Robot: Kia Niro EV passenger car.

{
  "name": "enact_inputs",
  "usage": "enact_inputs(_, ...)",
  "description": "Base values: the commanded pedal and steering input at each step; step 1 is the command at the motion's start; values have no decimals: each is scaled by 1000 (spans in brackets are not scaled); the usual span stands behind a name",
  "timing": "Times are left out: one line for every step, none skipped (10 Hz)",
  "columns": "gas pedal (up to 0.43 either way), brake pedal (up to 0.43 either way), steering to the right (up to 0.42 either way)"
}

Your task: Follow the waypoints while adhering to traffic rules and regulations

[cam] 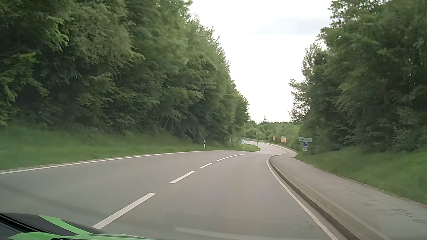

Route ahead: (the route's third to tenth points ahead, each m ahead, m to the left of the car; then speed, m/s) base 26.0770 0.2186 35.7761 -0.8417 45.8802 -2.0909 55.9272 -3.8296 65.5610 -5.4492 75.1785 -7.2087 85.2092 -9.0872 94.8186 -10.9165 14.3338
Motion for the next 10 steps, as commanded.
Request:
enact_inputs(39,0,15)
enact_inputs(39,0,15)
enact_inputs(39,0,15)
enact_inputs(39,0,15)
enact_inputs(39,0,15)
enact_inputs(39,0,15)
enact_inputs(39,0,15)
enact_inputs(39,0,15)
enact_inputs(39,0,15)
enact_inputs(39,0,15)
